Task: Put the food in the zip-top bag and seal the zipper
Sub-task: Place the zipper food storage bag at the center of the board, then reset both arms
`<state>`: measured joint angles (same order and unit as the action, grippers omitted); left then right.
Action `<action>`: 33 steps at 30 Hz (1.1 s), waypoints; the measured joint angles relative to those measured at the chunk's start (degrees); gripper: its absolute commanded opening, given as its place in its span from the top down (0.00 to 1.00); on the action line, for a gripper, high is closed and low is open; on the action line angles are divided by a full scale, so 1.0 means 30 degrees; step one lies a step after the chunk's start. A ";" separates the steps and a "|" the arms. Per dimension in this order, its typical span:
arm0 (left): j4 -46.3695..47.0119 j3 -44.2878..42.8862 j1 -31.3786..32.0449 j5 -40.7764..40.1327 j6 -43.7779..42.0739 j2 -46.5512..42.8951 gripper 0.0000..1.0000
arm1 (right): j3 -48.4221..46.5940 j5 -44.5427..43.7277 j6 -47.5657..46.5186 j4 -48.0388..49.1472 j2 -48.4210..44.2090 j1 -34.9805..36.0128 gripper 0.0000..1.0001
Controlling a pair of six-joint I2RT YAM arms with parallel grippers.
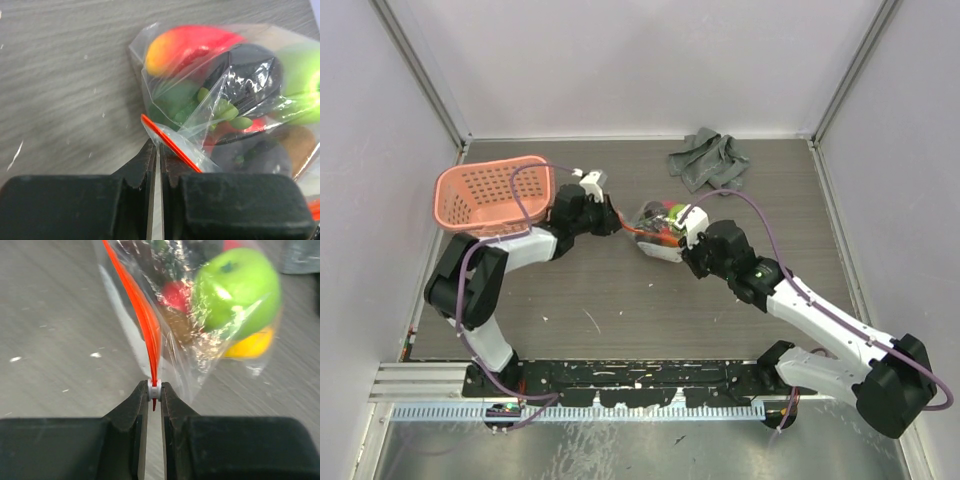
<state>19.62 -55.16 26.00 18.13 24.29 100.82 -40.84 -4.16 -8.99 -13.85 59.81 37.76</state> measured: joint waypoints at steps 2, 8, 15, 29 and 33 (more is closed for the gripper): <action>-0.0066 0.1137 0.0015 -0.0408 -0.0007 -0.0911 0.89 | 0.0109 0.1668 0.0342 -0.0117 -0.0299 0.0000 0.92; -0.0087 0.4131 0.0138 -0.1843 0.0321 -0.4204 0.82 | 0.0750 0.5850 0.2033 -0.0525 -0.0495 0.0000 0.89; -0.1916 0.7023 0.0248 -0.3366 0.1421 -0.8422 0.61 | 0.2171 0.7803 0.3949 -0.0991 -0.1530 0.0044 0.68; -1.1883 0.5333 0.0240 -0.7249 0.2186 -2.1209 0.01 | 0.1166 0.1129 0.4976 -0.2492 -0.8342 0.0058 0.08; -1.4644 0.4233 0.0240 -0.8480 0.1362 -2.4283 0.02 | 0.1144 -0.2783 0.4991 -0.3009 -1.0907 0.0058 0.00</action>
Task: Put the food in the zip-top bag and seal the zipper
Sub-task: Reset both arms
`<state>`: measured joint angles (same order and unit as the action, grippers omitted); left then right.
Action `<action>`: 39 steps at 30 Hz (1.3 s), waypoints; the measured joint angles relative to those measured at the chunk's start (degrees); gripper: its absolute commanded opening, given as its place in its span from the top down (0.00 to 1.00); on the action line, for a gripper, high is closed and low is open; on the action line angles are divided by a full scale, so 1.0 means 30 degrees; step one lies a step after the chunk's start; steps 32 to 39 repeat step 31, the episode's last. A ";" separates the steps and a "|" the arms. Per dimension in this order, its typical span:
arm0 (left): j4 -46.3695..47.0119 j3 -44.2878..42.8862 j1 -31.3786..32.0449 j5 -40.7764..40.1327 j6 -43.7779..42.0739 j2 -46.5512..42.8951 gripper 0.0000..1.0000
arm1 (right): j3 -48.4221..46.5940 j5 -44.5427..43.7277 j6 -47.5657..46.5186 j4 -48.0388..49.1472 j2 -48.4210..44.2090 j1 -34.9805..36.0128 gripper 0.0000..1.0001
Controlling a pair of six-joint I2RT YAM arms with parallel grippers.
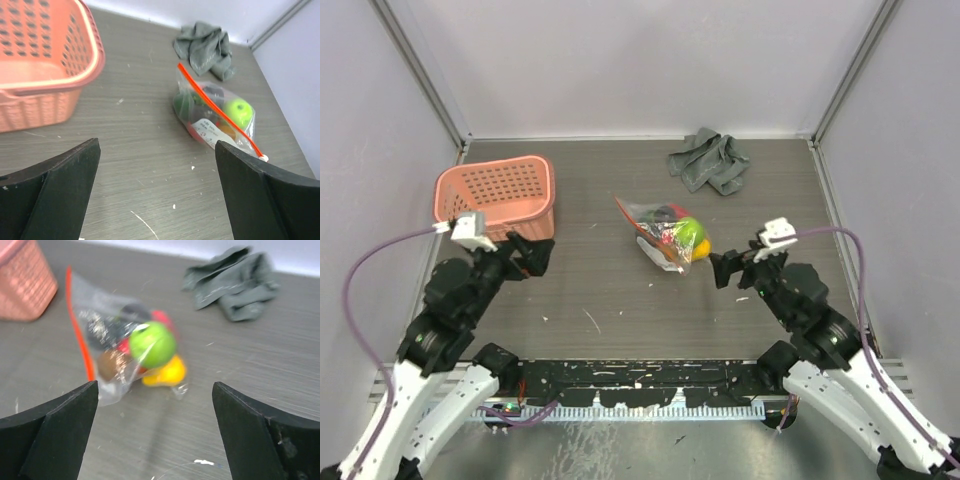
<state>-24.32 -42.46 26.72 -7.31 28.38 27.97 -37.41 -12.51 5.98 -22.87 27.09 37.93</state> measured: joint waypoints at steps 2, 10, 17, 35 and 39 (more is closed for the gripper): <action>-0.1173 -0.0772 0.0000 -0.0714 -0.0794 -0.1341 0.02 | -0.0022 -0.1807 -0.0066 -0.0182 -0.1428 0.0000 0.00; -0.2280 -0.2441 0.0000 -0.2514 -0.4517 -0.4014 0.02 | -0.0437 -0.7519 0.0393 -0.0459 -0.4954 0.0000 0.00; -0.1151 -0.0860 -0.0007 -0.3322 -0.6477 -0.5144 0.02 | -0.0503 -0.9624 0.1005 -0.0787 -0.5224 -0.0007 0.00; -0.0685 0.1020 -0.0073 -0.3512 -0.7293 -0.6171 0.02 | -0.0539 -0.9814 0.1005 -0.1042 -0.4656 0.0000 0.00; -0.0685 0.1020 -0.0073 -0.3512 -0.7293 -0.6171 0.02 | -0.0539 -0.9814 0.1005 -0.1042 -0.4656 0.0000 0.00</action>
